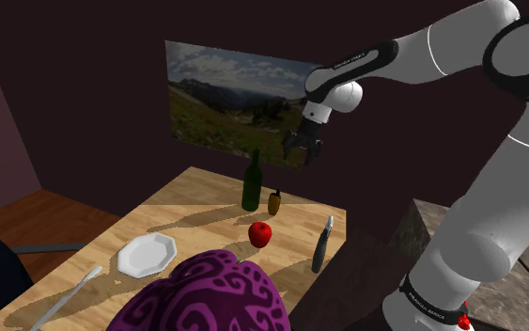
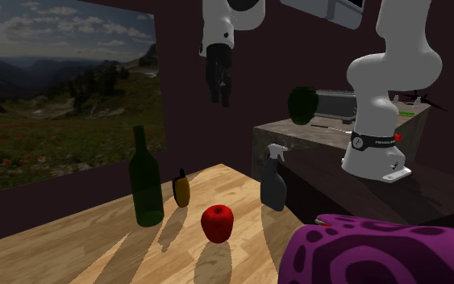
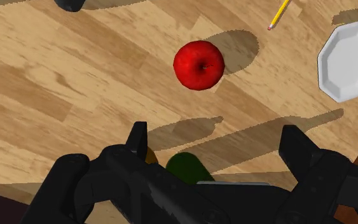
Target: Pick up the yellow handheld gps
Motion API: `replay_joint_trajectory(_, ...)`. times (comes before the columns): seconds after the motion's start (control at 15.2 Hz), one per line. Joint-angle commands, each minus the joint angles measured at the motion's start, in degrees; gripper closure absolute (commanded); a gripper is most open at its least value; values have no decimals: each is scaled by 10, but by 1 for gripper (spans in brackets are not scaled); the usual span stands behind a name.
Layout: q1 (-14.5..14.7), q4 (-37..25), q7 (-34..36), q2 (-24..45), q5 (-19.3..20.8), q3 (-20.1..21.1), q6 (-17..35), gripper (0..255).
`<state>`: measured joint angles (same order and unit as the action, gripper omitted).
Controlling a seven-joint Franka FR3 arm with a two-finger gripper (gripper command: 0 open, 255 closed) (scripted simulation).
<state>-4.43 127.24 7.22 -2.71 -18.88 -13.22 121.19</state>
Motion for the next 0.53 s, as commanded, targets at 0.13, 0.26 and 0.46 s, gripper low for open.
replay_joint_trajectory(0.13, -10, -46, -18, 90, -47, -10, 24, 0)
replay_joint_trajectory(0.26, -18, -71, -25, 134, -71, -11, 32, 0)
replay_joint_trajectory(0.46, -32, -112, -34, 200, -107, -10, 41, 0)
